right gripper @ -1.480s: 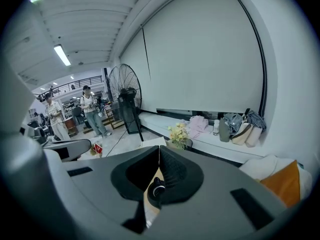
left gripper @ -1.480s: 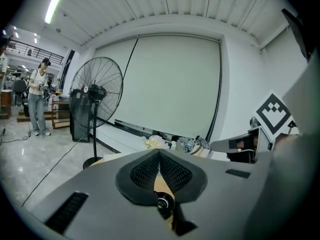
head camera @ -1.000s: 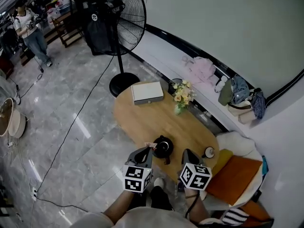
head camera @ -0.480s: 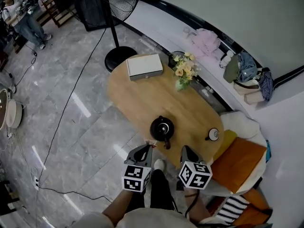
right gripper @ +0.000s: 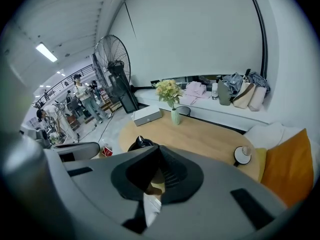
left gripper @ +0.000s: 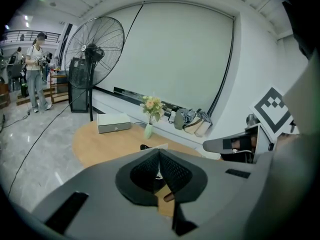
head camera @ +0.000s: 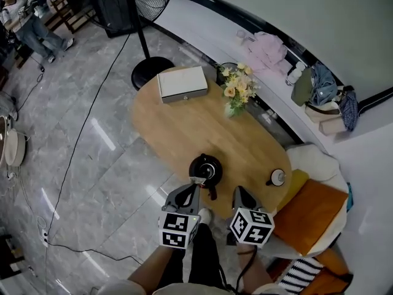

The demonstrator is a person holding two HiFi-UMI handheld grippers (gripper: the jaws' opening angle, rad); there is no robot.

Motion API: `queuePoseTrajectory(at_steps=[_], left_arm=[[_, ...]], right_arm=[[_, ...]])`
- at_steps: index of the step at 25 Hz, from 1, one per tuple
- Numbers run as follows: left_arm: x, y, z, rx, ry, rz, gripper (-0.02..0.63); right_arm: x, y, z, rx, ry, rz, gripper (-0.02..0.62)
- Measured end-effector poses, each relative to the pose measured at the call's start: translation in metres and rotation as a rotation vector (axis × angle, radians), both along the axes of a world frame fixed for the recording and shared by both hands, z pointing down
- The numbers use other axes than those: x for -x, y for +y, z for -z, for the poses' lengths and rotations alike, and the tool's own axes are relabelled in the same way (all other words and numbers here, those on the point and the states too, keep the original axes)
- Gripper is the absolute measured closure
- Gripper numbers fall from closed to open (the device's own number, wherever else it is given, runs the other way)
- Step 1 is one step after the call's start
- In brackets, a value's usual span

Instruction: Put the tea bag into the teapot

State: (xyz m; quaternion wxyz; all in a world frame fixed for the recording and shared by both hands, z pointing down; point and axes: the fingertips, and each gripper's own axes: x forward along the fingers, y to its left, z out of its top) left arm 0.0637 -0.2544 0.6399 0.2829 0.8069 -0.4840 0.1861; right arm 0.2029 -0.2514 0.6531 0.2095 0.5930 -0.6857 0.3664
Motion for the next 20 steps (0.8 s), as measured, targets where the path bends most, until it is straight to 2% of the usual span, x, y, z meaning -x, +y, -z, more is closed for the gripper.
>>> queuePoseTrajectory(at_steps=[9,20], left_arm=[[-0.017,-0.03,-0.013,-0.023,-0.022,-0.046,0.591],[-0.027,-0.034,-0.021,0.03,0.046,-0.045,0.591]], right_arm=[[-0.007,-0.02,-0.015,0.004,-0.035,-0.029,0.561],[-0.019,-0.022,-0.024,0.03,-0.042,-0.061,0.561]])
